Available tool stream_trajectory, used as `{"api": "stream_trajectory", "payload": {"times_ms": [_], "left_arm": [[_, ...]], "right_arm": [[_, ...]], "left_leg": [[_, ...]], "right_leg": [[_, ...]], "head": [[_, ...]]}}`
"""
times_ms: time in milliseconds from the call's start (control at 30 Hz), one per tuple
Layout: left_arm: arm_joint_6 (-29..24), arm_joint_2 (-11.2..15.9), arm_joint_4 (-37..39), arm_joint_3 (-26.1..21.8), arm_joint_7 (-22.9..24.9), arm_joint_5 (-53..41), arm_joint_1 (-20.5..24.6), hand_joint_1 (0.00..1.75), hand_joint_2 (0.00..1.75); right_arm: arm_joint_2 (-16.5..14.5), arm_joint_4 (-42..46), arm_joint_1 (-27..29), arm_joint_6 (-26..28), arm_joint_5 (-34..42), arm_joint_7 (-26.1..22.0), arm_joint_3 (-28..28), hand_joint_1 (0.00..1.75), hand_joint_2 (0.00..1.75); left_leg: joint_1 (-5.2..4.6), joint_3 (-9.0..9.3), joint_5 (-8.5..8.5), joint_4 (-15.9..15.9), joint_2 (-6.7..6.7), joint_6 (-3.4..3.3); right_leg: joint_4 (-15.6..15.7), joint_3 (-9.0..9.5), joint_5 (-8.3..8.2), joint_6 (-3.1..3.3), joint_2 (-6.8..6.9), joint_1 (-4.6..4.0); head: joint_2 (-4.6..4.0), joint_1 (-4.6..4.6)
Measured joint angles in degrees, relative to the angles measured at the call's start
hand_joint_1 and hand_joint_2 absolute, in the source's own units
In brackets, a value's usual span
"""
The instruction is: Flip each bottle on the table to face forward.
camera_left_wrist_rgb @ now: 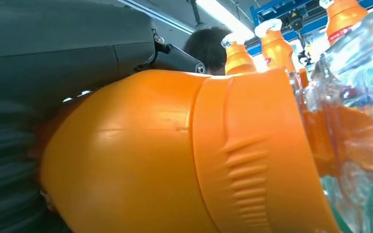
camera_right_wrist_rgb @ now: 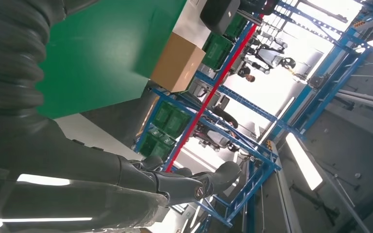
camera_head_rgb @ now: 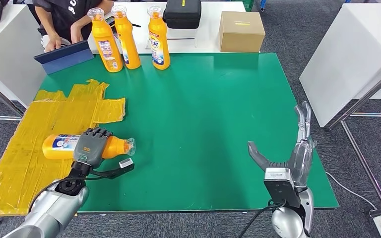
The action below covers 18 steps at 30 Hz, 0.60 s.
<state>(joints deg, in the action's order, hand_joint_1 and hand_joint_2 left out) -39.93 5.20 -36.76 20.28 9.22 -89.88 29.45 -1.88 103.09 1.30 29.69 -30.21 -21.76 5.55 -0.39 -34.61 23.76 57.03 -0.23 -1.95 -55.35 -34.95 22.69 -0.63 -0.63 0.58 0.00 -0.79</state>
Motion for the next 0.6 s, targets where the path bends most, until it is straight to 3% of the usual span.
{"api": "stream_trajectory", "payload": {"times_ms": [33,233,600], "left_arm": [[0.0,0.0,0.1,0.0,1.0,0.0,0.0,0.01,1.75],[0.0,0.0,0.1,-0.3,6.4,0.0,0.4,0.00,1.75],[0.0,-0.5,-0.8,-3.8,6.4,-0.1,0.1,0.00,1.75]], "right_arm": [[-0.1,0.0,-0.1,0.0,-0.2,0.1,0.0,0.00,1.75],[-0.9,-0.3,-0.6,-0.1,-0.9,0.6,-0.4,0.00,1.75],[-1.4,-1.4,-1.2,-0.8,-1.4,0.7,-0.4,0.00,1.75]], "left_leg": [[0.00,0.00,0.00,0.0,0.00,0.00],[0.01,0.00,0.00,0.0,-0.01,0.00],[0.01,0.01,0.00,0.0,0.00,0.00]], "right_leg": [[0.0,0.00,0.00,0.00,0.00,0.00],[0.0,0.02,0.00,0.00,0.01,0.00],[0.0,0.07,0.00,0.00,0.00,0.00]], "head": [[0.00,0.00],[0.00,0.00],[0.00,0.00]]}}
